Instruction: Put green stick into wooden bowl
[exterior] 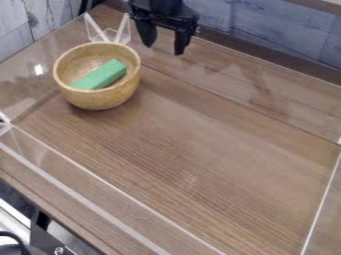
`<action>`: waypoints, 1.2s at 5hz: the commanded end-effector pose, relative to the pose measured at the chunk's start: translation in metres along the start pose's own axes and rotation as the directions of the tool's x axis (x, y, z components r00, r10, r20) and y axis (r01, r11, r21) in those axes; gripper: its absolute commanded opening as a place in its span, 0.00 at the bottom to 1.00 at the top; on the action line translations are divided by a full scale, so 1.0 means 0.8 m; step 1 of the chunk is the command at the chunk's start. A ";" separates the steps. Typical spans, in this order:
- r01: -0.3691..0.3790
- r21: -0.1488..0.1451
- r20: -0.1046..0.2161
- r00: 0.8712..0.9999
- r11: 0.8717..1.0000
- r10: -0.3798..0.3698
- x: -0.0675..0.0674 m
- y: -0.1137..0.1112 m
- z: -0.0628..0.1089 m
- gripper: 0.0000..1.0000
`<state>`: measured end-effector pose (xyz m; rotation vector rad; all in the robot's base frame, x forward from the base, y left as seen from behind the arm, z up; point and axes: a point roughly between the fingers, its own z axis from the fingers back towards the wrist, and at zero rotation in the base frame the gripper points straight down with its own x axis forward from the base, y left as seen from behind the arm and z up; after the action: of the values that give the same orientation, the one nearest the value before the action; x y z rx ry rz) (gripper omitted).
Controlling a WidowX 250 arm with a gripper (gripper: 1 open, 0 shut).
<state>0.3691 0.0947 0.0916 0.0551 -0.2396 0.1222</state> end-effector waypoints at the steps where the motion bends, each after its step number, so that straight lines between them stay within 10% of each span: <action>1: 0.019 -0.008 0.047 0.999 1.000 -0.019 0.008 -0.007 0.015 1.00; 3: 0.069 -0.026 0.054 0.996 0.997 -0.068 0.012 0.014 0.025 1.00; 4: 0.089 -0.040 0.058 0.995 0.995 -0.087 0.009 0.005 0.023 0.00; 5: 0.117 -0.051 0.053 0.992 0.992 -0.114 0.002 -0.007 0.017 1.00; 6: 0.171 -0.071 0.062 0.984 0.983 -0.167 0.008 -0.017 0.032 1.00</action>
<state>0.3622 0.0809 0.0860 -0.0210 -0.2050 -0.0405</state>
